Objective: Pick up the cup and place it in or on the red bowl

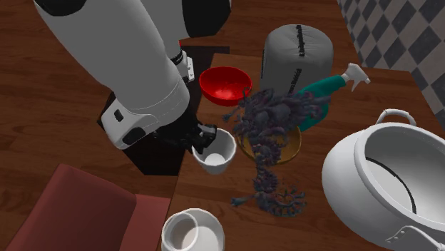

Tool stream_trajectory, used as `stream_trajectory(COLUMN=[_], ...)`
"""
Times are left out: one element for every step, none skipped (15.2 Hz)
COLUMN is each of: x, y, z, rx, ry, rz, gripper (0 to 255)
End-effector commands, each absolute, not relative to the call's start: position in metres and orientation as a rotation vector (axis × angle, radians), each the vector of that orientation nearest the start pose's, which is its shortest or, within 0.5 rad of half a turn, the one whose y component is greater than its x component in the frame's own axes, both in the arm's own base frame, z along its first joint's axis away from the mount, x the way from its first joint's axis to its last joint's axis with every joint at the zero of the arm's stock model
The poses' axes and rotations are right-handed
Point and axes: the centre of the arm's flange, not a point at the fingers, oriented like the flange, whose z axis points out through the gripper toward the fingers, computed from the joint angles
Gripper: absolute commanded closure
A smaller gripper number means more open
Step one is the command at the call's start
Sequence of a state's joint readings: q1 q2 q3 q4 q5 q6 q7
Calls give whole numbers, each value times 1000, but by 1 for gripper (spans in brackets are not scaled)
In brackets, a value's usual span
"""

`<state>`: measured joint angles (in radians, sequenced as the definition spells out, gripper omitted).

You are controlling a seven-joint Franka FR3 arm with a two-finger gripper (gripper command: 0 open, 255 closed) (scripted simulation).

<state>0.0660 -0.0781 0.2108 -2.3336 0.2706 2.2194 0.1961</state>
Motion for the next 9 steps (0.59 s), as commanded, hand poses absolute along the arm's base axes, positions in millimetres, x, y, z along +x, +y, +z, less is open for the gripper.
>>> stream_trajectory(x=[470,470,470,470,470,470,470,470,470], y=[143,143,143,143,143,143,143,143,143], z=[377,382,387,392,398,403,408,414,419], rx=[-2954,-2954,-2954,-2954,-2954,-2954,-2954,-2954,-2954], ry=[131,131,131,131,131,131,131,131,131], rz=[120,120,120,120,120,120,120,120,120], gripper=[255,255,255,255,255,255,255,255,255])
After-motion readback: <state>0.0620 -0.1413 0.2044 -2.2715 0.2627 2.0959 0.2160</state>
